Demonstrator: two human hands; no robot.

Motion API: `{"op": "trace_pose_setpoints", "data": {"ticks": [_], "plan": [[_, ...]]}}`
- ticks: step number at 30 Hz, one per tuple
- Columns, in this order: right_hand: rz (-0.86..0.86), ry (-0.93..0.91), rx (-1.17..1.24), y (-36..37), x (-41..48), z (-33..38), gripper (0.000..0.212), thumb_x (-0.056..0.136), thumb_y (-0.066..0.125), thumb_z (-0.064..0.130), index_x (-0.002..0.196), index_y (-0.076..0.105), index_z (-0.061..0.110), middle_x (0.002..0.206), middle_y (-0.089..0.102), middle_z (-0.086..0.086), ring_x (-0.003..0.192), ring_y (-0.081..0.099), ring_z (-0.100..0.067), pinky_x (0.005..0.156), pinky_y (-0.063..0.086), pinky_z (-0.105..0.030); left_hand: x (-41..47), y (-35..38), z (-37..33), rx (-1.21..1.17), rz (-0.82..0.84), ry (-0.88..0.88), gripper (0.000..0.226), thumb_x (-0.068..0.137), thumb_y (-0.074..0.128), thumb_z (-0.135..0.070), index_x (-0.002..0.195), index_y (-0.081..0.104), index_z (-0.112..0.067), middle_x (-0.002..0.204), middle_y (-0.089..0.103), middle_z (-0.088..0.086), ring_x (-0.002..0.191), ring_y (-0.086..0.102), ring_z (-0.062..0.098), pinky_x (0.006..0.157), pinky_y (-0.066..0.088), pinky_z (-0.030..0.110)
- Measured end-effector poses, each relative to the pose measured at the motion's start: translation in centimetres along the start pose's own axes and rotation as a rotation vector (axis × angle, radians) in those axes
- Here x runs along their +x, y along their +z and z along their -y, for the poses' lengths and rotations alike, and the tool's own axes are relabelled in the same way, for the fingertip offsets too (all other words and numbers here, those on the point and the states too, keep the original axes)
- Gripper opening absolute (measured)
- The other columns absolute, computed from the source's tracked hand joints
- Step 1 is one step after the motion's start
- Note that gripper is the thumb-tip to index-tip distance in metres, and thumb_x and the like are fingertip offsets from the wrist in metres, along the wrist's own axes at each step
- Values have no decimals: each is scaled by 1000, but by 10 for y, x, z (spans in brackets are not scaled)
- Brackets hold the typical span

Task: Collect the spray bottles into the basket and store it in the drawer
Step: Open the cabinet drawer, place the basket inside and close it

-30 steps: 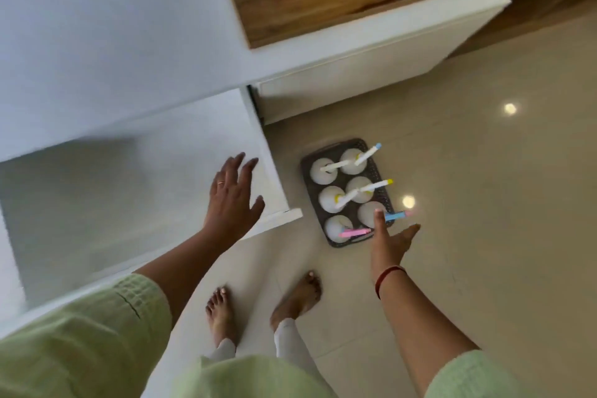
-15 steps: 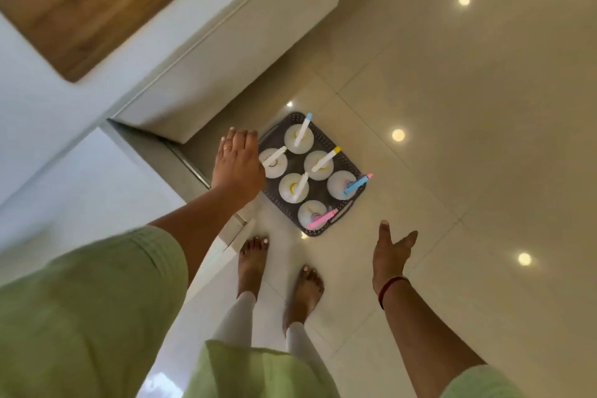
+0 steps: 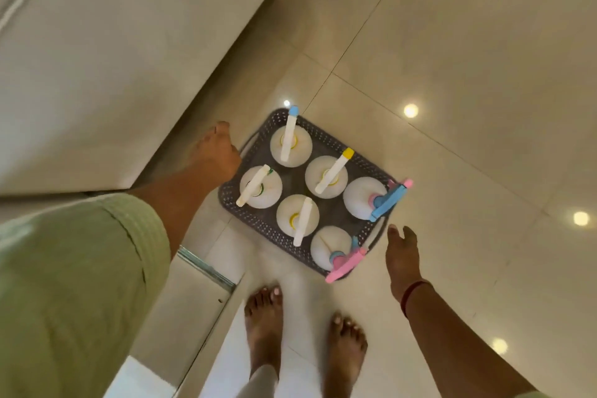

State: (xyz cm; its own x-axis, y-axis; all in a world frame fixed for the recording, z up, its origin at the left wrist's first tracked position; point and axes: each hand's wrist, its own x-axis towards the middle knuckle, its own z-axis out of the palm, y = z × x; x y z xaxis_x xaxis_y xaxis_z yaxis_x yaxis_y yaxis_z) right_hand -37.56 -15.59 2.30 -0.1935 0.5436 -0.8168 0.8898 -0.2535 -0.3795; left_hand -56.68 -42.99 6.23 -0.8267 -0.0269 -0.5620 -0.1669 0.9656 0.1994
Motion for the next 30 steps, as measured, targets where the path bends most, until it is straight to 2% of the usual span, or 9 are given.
{"op": "trace_pose_setpoints", "data": {"ticks": [2, 4, 7, 11, 13, 15, 22, 26, 30], "plan": [[84, 92, 55, 9, 14, -8, 40, 98, 46, 32, 135, 39, 17, 130, 48, -13, 117, 50, -27, 101, 43, -40, 17, 16, 8, 60, 75, 15, 51, 93, 48, -15, 139, 32, 0, 139, 41, 26, 126, 42, 41, 103, 37, 46], [126, 144, 97, 15, 23, -15, 28, 98, 47, 28, 123, 45, 14, 114, 47, -9, 96, 49, -21, 85, 46, -35, 28, 31, 14, 76, 138, 38, 53, 92, 50, -16, 139, 30, -1, 138, 40, 27, 125, 42, 42, 103, 39, 48], [116, 128, 60, 24, 36, -25, 37, 98, 48, 25, 130, 48, 7, 109, 55, -8, 90, 54, -21, 79, 47, -36, 44, 52, 19, 18, 150, -1, 54, 91, 51, -14, 139, 30, -1, 136, 42, 27, 122, 45, 42, 100, 41, 46], [141, 128, 28, 31, 45, -25, 34, 96, 50, 21, 126, 54, 6, 108, 59, -11, 94, 56, -27, 79, 46, -37, 58, 67, 26, 30, 185, -56, 50, 93, 49, -19, 138, 31, -5, 129, 51, 23, 113, 53, 39, 90, 45, 42], [141, 140, 25, 32, 50, -21, 24, 96, 47, 17, 117, 57, 9, 103, 60, -12, 81, 58, -25, 68, 47, -33, 63, 70, 26, 39, 204, -72, 43, 97, 43, -24, 135, 37, -6, 127, 54, 23, 110, 54, 38, 84, 45, 39], [142, 124, 4, 32, 56, -20, 18, 96, 44, 13, 109, 56, 12, 99, 60, -12, 70, 57, -21, 58, 45, -30, 65, 74, 26, 33, 197, -66, 38, 98, 39, -23, 131, 45, -5, 127, 55, 23, 111, 54, 38, 87, 44, 39], [123, 54, -86, 27, 59, -21, 30, 95, 44, 10, 122, 57, 10, 110, 64, -14, 80, 61, -23, 60, 50, -31, 60, 77, 19, 54, 167, -81, 34, 98, 42, -17, 128, 51, -4, 123, 57, 23, 110, 54, 38, 89, 46, 40], [49, -12, -189, 15, 49, -17, 36, 94, 44, 11, 128, 55, 10, 121, 62, -20, 98, 59, -33, 87, 54, -46, 49, 72, 17, 68, 193, -87, 32, 98, 42, -17, 125, 53, -4, 119, 58, 23, 107, 56, 37, 85, 47, 39], [57, -43, -219, -4, 27, -7, 36, 93, 43, 12, 127, 55, 8, 111, 62, -17, 88, 57, -30, 64, 50, -32, 30, 58, 11, 42, 190, -95, 33, 98, 41, -19, 125, 53, -3, 118, 59, 22, 106, 56, 37, 87, 48, 39]]}}
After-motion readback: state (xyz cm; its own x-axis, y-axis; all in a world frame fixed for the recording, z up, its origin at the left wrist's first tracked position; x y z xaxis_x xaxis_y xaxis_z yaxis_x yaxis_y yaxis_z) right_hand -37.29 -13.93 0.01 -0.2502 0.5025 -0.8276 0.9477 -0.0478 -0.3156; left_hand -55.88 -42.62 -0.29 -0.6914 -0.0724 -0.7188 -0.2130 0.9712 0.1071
